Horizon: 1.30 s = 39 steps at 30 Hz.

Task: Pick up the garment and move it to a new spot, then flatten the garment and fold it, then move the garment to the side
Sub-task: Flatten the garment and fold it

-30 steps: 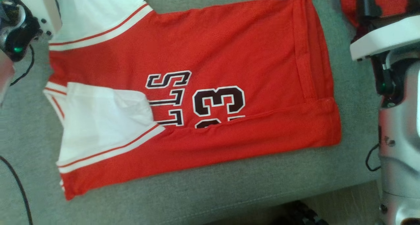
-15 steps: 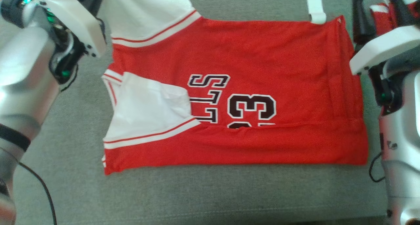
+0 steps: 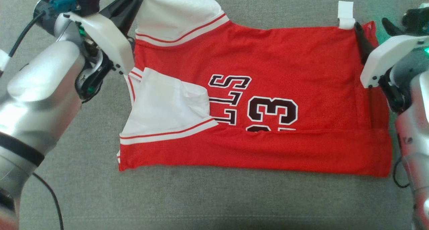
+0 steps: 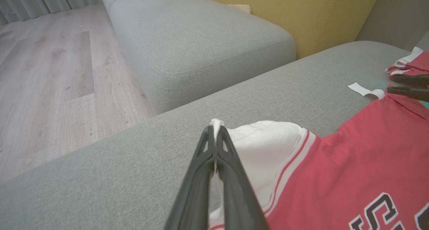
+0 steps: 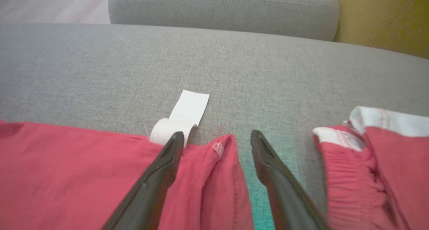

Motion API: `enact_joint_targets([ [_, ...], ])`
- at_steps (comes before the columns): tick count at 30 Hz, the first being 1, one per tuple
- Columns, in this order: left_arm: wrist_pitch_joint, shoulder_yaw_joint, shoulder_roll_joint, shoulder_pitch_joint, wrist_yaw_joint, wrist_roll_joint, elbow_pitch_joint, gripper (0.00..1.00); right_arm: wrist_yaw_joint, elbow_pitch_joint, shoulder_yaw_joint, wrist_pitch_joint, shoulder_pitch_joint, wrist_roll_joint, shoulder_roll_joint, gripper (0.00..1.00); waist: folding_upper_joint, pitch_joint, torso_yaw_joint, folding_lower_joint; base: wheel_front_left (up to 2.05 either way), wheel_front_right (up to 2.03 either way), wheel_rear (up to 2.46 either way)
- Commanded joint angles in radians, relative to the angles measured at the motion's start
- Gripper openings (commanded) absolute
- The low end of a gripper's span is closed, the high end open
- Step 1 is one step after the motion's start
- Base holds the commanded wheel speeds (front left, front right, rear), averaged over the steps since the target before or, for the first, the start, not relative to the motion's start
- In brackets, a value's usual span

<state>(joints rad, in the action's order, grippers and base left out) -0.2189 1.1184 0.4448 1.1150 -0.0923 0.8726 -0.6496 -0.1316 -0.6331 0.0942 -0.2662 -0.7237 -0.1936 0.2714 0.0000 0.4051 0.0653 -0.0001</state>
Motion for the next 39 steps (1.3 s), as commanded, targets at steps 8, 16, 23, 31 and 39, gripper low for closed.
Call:
enact_joint_targets([
  [8, 0.011, -0.034, 0.046, 0.049, 0.014, -0.005, 0.035, 0.00, 0.001, -0.112, 0.059, -0.057, -0.097, -0.012, 0.036, 1.00, 0.0000, 0.023, 0.005, 0.0001, 0.00, 0.00, 0.00],
  [16, 0.013, -0.036, 0.055, 0.053, 0.018, 0.000, 0.007, 0.00, 0.001, -0.159, 0.105, -0.084, -0.155, -0.060, 0.072, 0.00, 0.0000, 0.021, -0.006, 0.0001, 0.00, 0.00, 0.00],
  [23, -0.001, -0.062, 0.063, 0.079, 0.021, 0.012, -0.047, 0.00, 0.001, -0.121, 0.126, -0.043, -0.211, -0.157, 0.070, 0.00, 0.0000, 0.026, -0.025, 0.0001, 0.00, 0.00, 0.00],
  [31, -0.029, -0.098, 0.067, 0.179, 0.016, -0.015, -0.119, 0.00, 0.001, -0.082, 0.157, 0.023, -0.307, -0.230, 0.063, 0.00, 0.0000, 0.062, -0.047, 0.0001, 0.00, 0.00, 0.00],
  [39, -0.042, -0.148, 0.045, 0.286, 0.017, -0.065, -0.193, 0.00, 0.001, -0.146, 0.168, 0.135, -0.430, -0.242, 0.036, 0.00, 0.0000, 0.088, -0.047, 0.0001, 0.00, 0.00, 0.00],
])
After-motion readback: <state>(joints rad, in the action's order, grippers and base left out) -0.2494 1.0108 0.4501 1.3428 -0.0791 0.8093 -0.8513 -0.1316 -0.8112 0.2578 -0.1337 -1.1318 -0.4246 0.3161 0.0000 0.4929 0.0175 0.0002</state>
